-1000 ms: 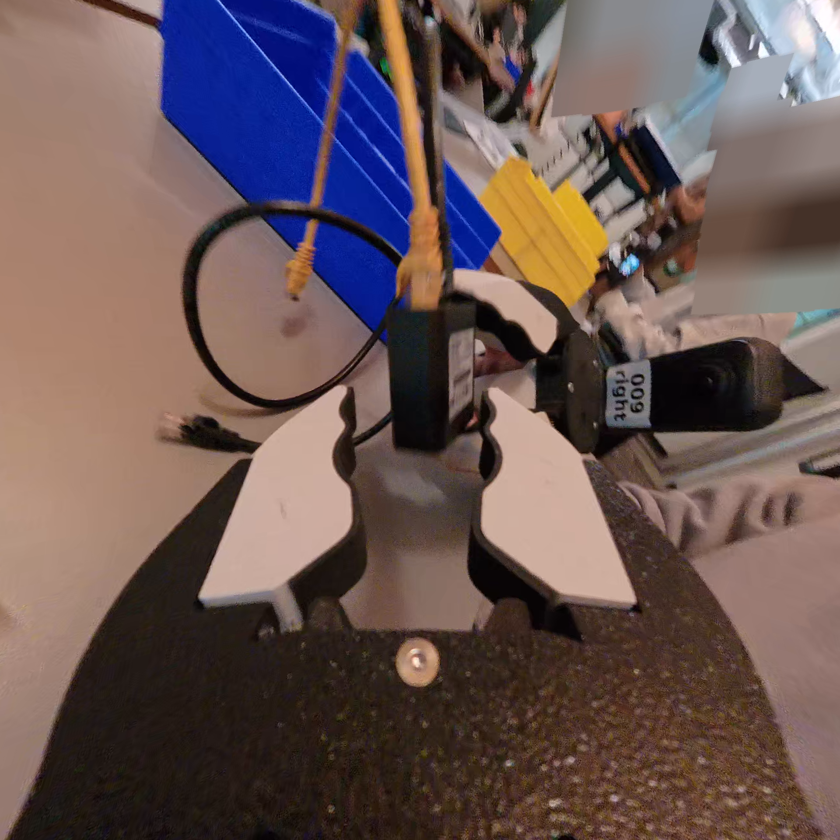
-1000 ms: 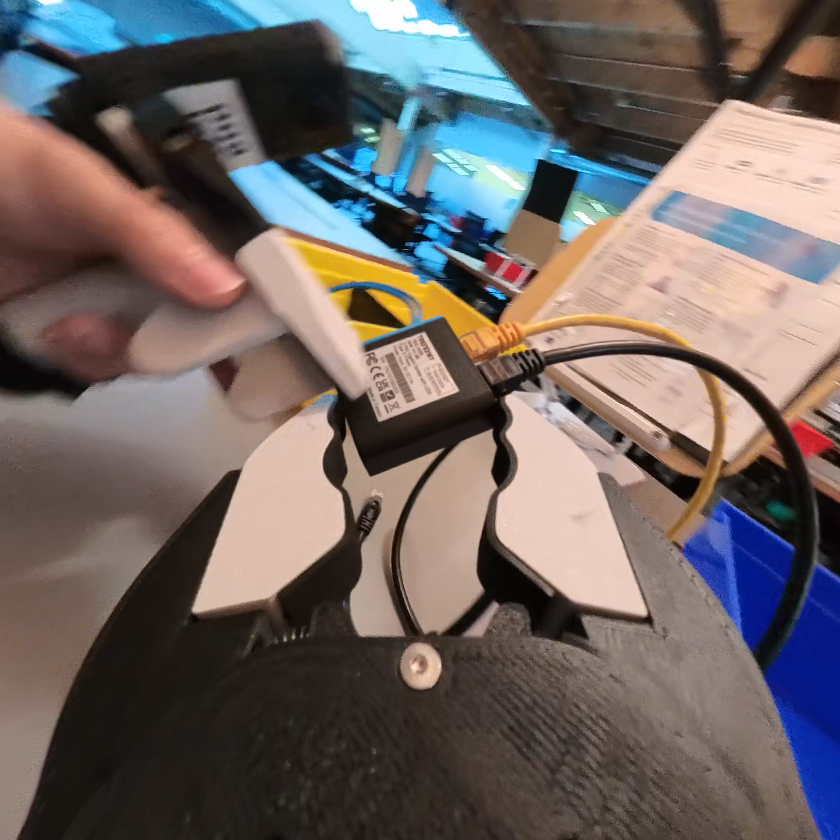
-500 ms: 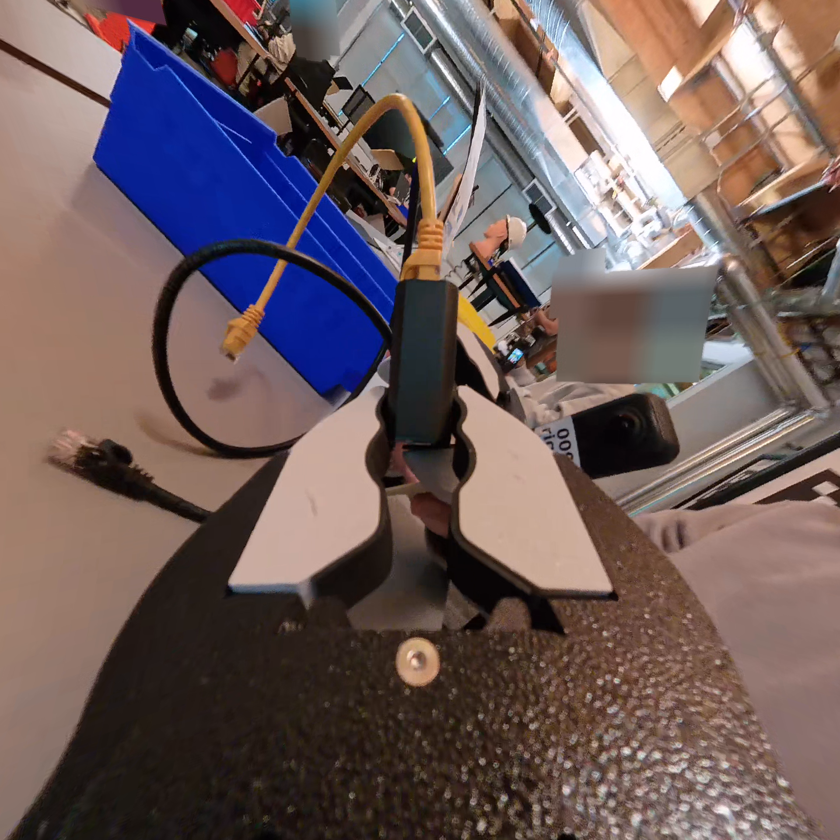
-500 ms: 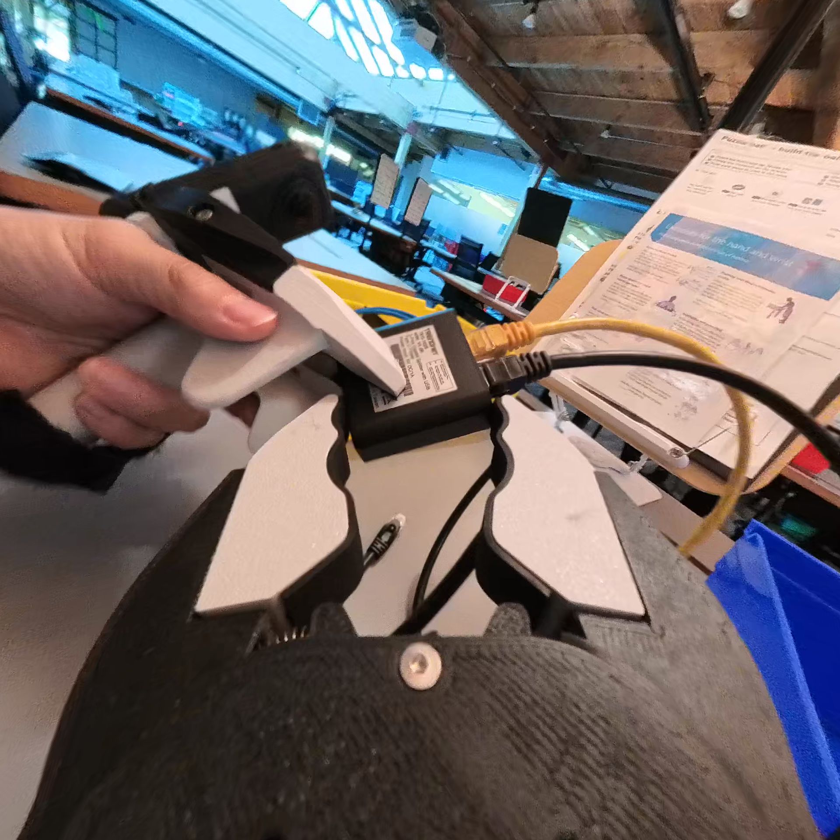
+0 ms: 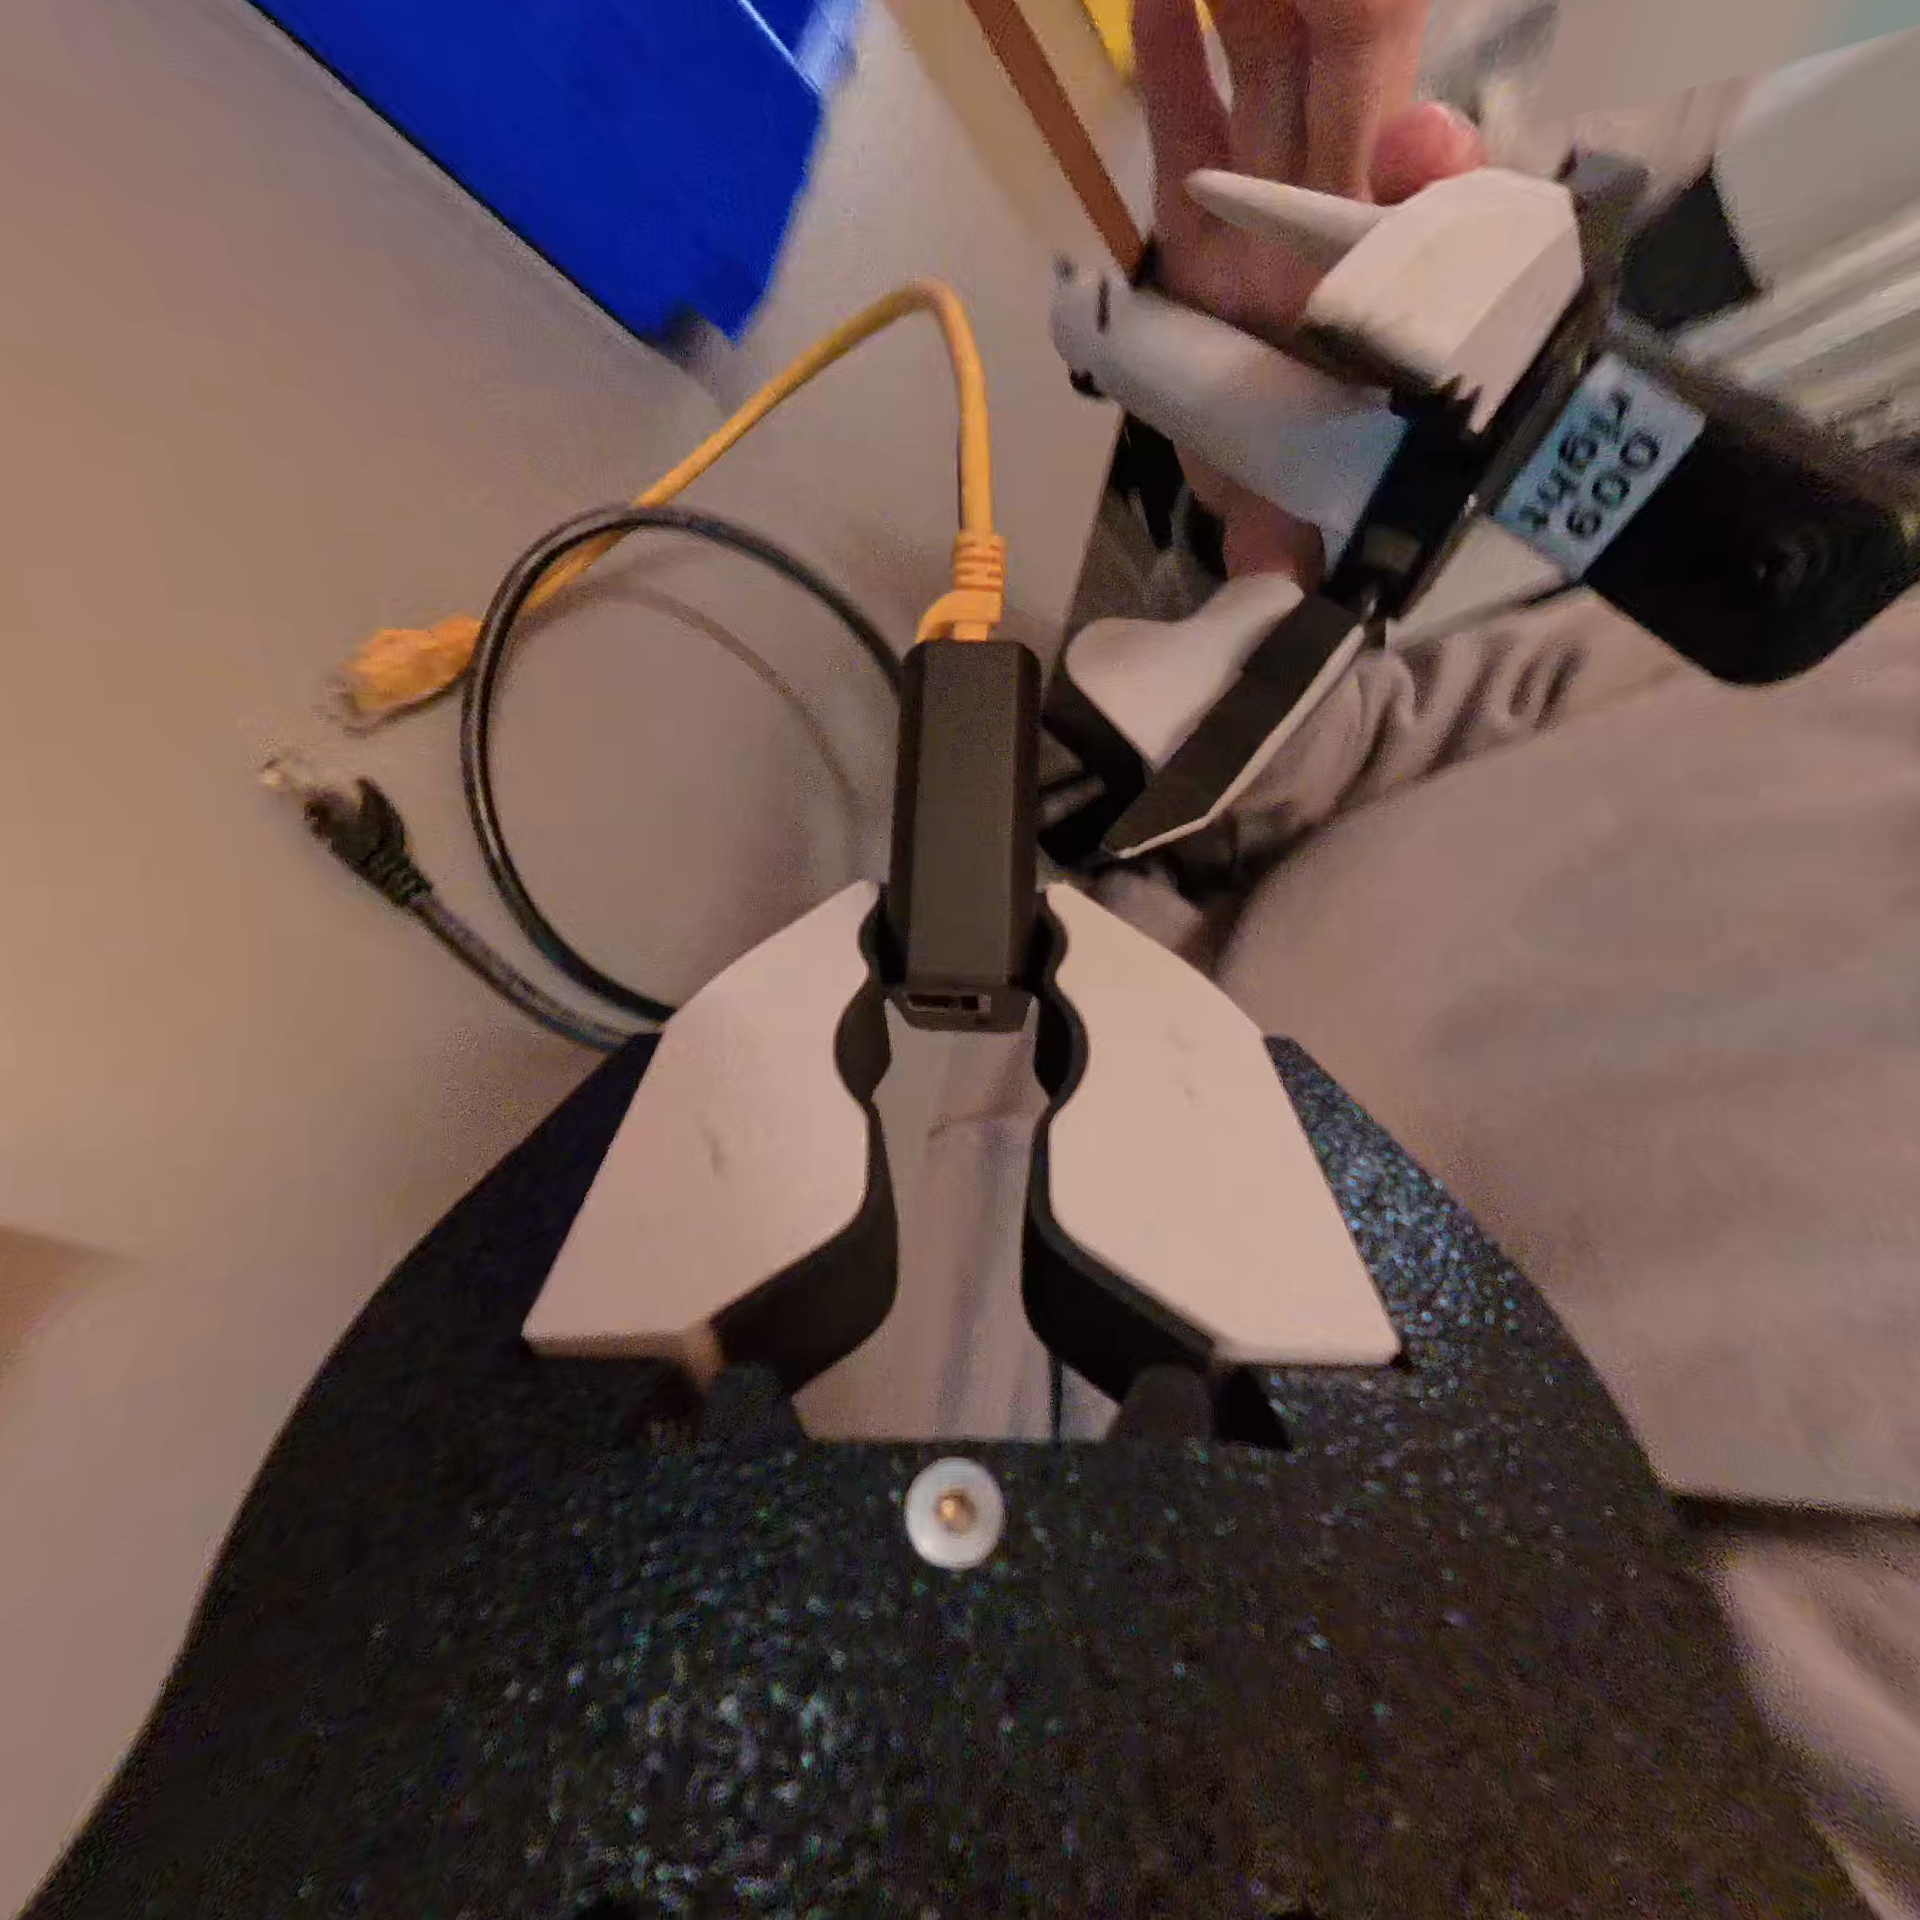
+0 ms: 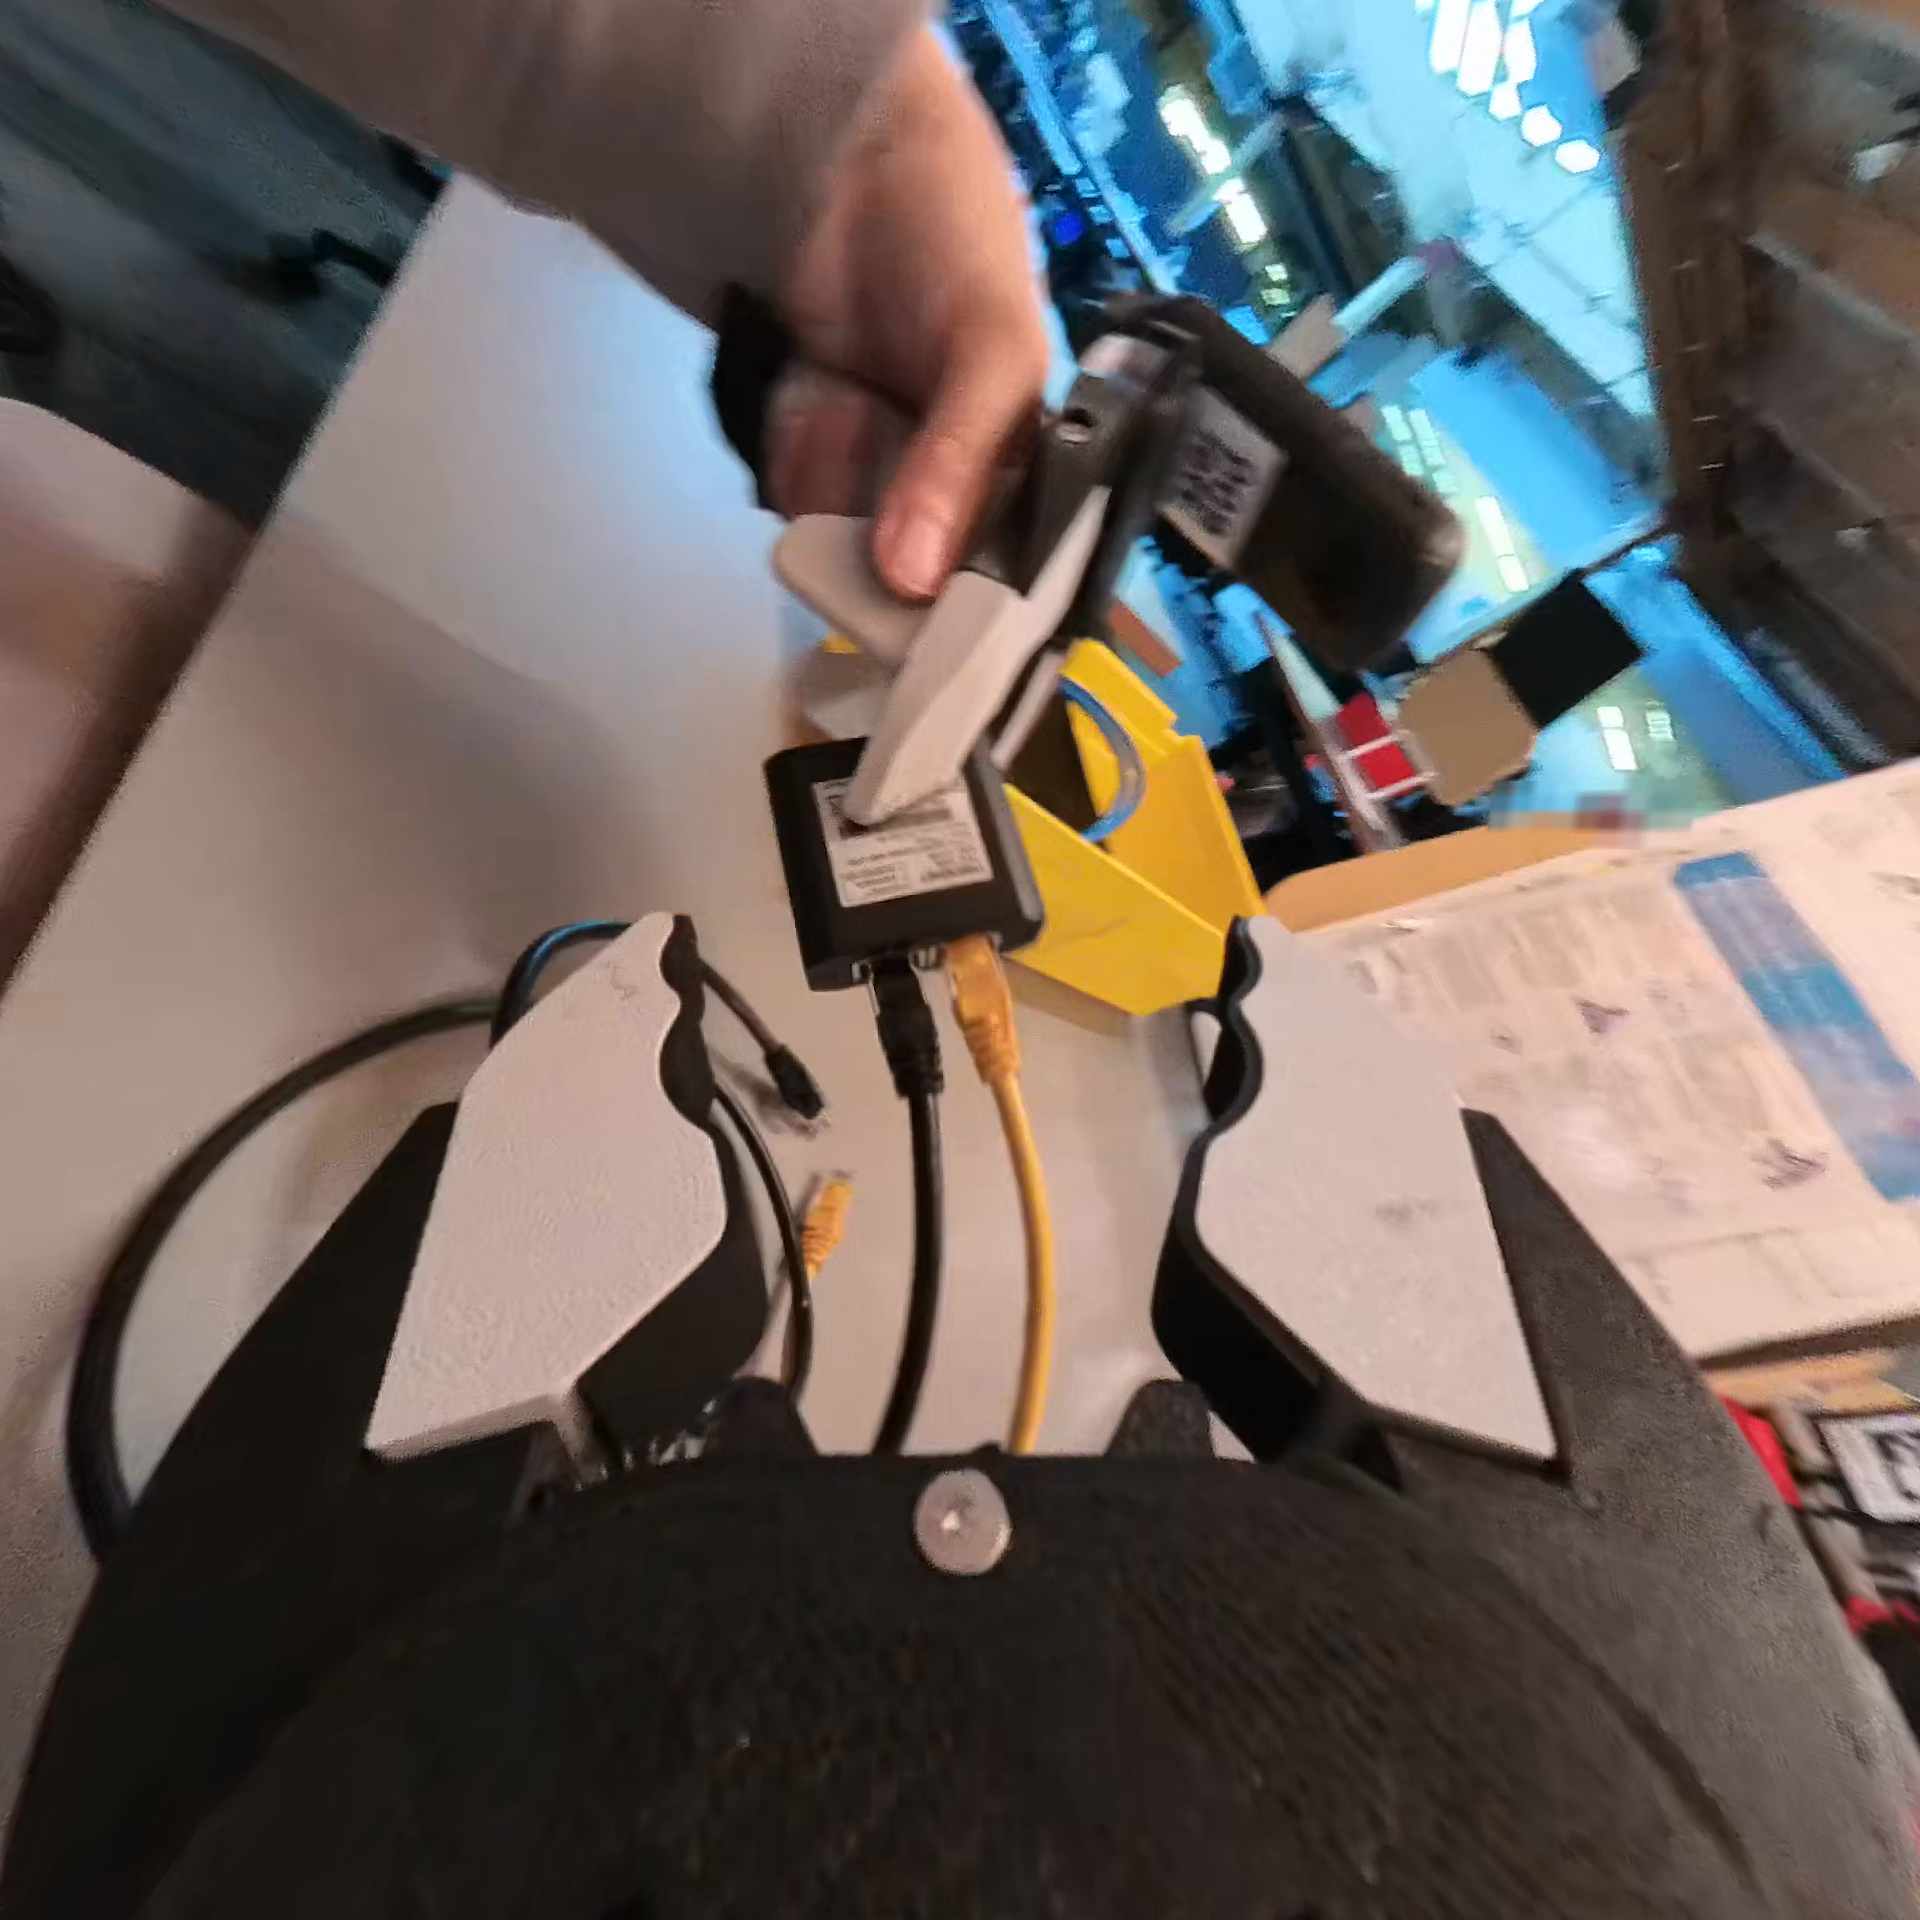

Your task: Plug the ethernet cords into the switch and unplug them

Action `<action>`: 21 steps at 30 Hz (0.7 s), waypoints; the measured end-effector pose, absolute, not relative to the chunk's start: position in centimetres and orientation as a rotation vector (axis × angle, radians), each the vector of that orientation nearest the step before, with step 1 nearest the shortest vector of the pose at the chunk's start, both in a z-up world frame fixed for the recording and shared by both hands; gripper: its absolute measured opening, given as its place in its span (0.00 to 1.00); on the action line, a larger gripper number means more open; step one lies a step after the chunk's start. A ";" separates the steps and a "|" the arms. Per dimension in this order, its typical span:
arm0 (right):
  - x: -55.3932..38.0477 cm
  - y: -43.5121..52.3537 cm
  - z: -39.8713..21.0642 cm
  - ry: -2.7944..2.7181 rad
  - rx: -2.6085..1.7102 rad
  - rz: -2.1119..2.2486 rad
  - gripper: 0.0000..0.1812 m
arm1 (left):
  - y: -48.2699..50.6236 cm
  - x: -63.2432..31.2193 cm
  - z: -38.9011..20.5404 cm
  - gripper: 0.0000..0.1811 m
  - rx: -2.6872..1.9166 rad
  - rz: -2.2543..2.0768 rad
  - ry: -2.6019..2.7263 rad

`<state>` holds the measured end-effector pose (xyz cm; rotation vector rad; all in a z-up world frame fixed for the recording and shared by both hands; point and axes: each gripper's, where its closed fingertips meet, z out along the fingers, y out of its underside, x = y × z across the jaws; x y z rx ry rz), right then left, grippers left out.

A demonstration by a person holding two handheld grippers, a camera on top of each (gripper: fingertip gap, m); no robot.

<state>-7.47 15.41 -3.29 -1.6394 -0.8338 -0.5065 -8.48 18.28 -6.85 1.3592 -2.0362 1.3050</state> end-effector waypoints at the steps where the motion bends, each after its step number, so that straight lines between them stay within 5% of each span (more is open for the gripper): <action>1: -8.0 15.5 -3.7 -0.853 -1.654 -0.464 0.52 | 17.7 -8.7 -6.6 0.13 1.294 1.252 -2.065; 12: -3.5 17.3 -7.0 -0.533 -1.641 -0.325 0.55 | 14.6 -4.1 -6.7 0.12 1.224 1.424 -1.737; 21: -3.5 17.7 -10.4 -0.426 -1.681 0.015 0.39 | 15.1 -1.5 -9.1 0.12 1.504 1.647 -1.366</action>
